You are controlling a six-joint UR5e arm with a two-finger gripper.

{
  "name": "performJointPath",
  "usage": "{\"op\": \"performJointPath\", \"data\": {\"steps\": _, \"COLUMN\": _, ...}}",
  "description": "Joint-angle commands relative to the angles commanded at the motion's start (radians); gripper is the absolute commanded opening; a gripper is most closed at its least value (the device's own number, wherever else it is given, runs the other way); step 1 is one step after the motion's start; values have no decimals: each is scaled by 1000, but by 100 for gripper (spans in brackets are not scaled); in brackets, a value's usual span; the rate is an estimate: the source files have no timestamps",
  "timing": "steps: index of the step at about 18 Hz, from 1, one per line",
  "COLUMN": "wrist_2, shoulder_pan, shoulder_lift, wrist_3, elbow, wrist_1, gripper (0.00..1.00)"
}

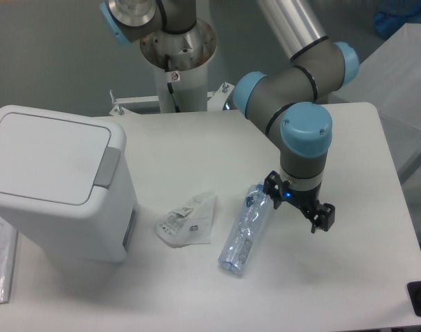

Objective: Open the trash can

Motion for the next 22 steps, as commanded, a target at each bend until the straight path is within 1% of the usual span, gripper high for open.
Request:
{"op": "performJointPath", "data": {"steps": 10, "wrist_2": -5, "shoulder_pan": -5, "shoulder_lift": 5, "wrist_3": -5, "elbow": 0, "wrist_1": -2, "gripper": 100}}
{"op": "performJointPath", "data": {"steps": 13, "wrist_2": -14, "shoulder_pan": -11, "shoulder_lift": 11, "wrist_3": -49, "elbow": -2, "wrist_1": -3, "gripper": 100}}
{"op": "performJointPath", "data": {"steps": 15, "wrist_2": -55, "shoulder_pan": -26, "shoulder_lift": 14, "wrist_3": -113, "elbow": 0, "wrist_1": -3, "gripper": 100}}
{"op": "performJointPath", "data": {"steps": 17, "wrist_2": -104, "shoulder_pan": -31, "shoulder_lift": 29, "wrist_3": -170, "elbow": 0, "wrist_1": -3, "gripper": 100}}
{"op": "performJointPath", "data": {"steps": 18, "wrist_2": -133, "shoulder_pan": -32, "shoulder_lift": 31, "wrist_3": -190, "elbow": 0, "wrist_1": -3, "gripper": 100}}
{"op": "performJointPath", "data": {"steps": 19, "wrist_2": -203, "shoulder_pan": -32, "shoulder_lift": 34, "wrist_3": -231, "elbow": 0, "wrist_1": -3, "gripper": 100}}
{"op": "performJointPath", "data": {"steps": 22, "wrist_2": -270, "shoulder_pan": -51, "shoulder_lift": 43, "wrist_3": -352, "elbow": 2, "wrist_1": -3, "gripper": 100}}
